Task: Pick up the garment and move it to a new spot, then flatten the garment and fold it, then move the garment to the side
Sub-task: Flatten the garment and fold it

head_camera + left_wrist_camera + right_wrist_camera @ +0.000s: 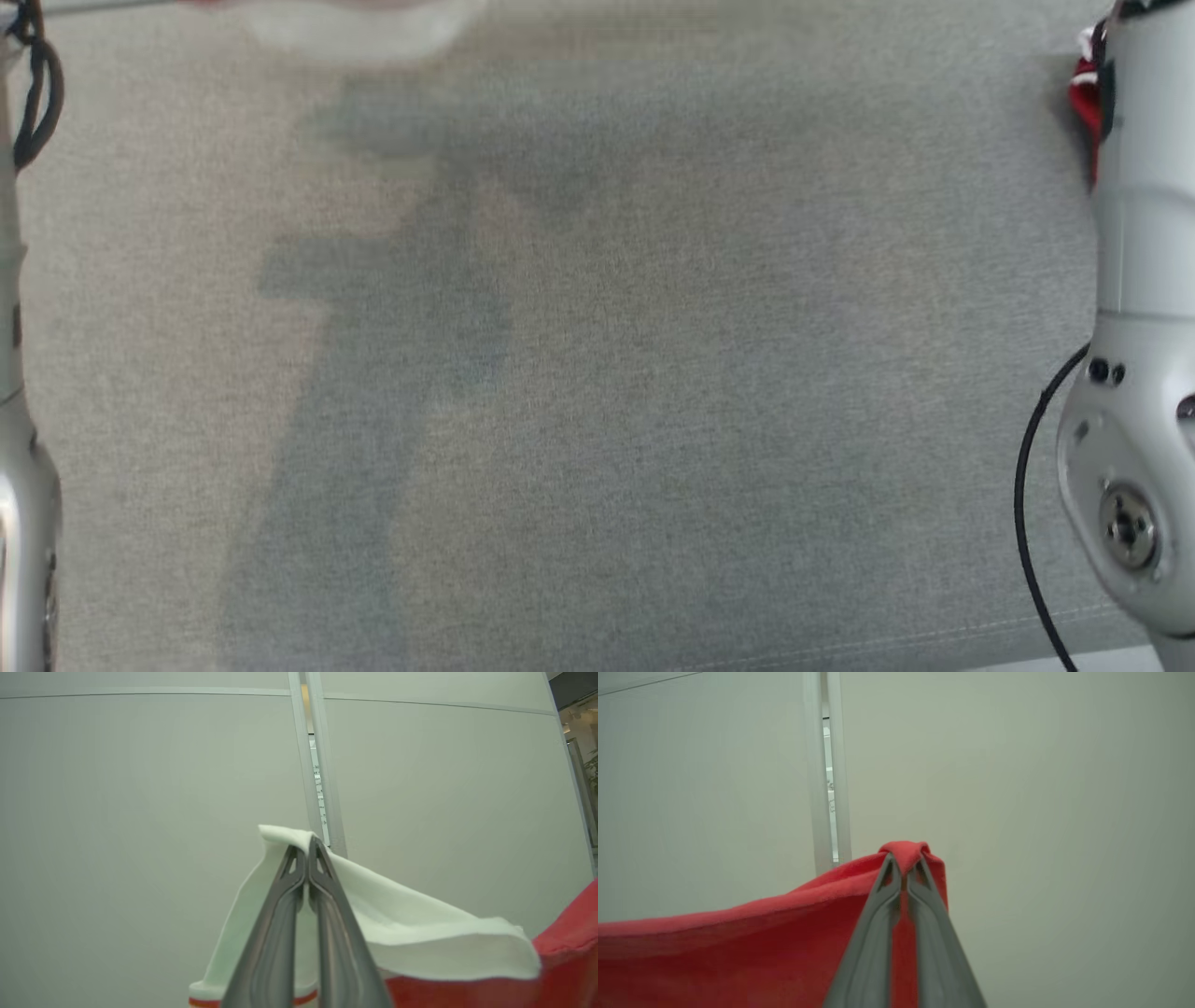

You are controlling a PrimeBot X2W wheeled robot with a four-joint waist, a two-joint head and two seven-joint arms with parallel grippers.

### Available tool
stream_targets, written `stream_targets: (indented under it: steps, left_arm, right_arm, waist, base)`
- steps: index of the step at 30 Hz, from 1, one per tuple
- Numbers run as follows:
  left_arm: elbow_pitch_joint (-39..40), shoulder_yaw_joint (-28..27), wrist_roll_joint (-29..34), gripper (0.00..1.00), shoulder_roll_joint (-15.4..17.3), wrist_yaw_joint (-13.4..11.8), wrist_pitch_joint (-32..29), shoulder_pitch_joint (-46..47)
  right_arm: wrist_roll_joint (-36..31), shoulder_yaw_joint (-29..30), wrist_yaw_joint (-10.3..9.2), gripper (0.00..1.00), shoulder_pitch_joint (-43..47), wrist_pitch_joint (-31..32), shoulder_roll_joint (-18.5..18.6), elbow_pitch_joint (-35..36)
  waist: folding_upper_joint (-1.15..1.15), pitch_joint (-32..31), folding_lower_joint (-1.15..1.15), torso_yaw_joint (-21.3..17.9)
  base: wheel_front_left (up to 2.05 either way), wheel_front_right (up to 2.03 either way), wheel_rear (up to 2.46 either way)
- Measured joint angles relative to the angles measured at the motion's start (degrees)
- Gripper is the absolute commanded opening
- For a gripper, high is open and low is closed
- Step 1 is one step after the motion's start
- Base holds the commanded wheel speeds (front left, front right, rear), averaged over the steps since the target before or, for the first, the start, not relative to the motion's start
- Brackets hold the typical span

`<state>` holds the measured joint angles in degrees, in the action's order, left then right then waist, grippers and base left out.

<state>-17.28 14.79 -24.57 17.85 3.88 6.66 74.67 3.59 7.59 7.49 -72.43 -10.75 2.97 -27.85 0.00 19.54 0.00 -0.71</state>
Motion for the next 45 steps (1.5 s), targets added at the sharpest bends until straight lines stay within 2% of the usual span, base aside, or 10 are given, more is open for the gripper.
stream_targets:
  steps: [5,9,14,21,32,45]
  left_arm:
    - [-7.58,0.1,-0.8,0.0,-2.8,0.67,5.12,1.33]
    - [-11.0,-0.08,-2.19,0.0,-4.57,1.52,7.56,-2.81]
    - [-11.47,-0.7,-4.07,0.0,-7.67,2.69,8.12,-12.54]
    - [-2.89,-5.25,-4.33,0.0,-10.29,3.26,8.29,-25.49]
    - [13.03,-7.72,-2.97,0.0,-10.79,3.52,8.29,-45.24]
    - [24.5,-9.84,-3.08,0.0,-11.56,3.59,8.29,-73.58]
  right_arm:
    - [-4.86,0.88,0.0,0.0,-5.94,-3.34,-0.04,-9.89]
    - [-6.42,0.82,0.0,0.0,-3.69,-4.16,-0.08,-15.02]
    - [-4.85,2.36,0.01,0.0,5.11,-4.24,-0.12,-12.69]
    - [0.51,2.32,0.01,0.0,13.93,-4.24,-0.2,-6.49]
    - [10.59,0.99,0.01,0.0,29.86,-4.24,-0.19,3.57]
    - [19.38,-2.63,0.04,0.0,55.06,-4.24,-0.2,17.01]
  waist:
    - [0.0,4.87,0.0,1.22]
    - [0.0,9.07,0.0,2.54]
    - [0.0,13.62,0.01,4.29]
    - [0.0,16.27,0.01,6.01]
    - [0.0,11.42,0.0,5.39]
    - [0.0,-1.7,-0.01,4.8]
  base:
    - [0.0,0.0,0.0]
    - [0.0,0.0,0.0]
    - [0.0,0.0,0.0]
    - [0.0,0.0,0.0]
    - [0.0,0.0,0.0]
    - [0.0,0.0,0.0]
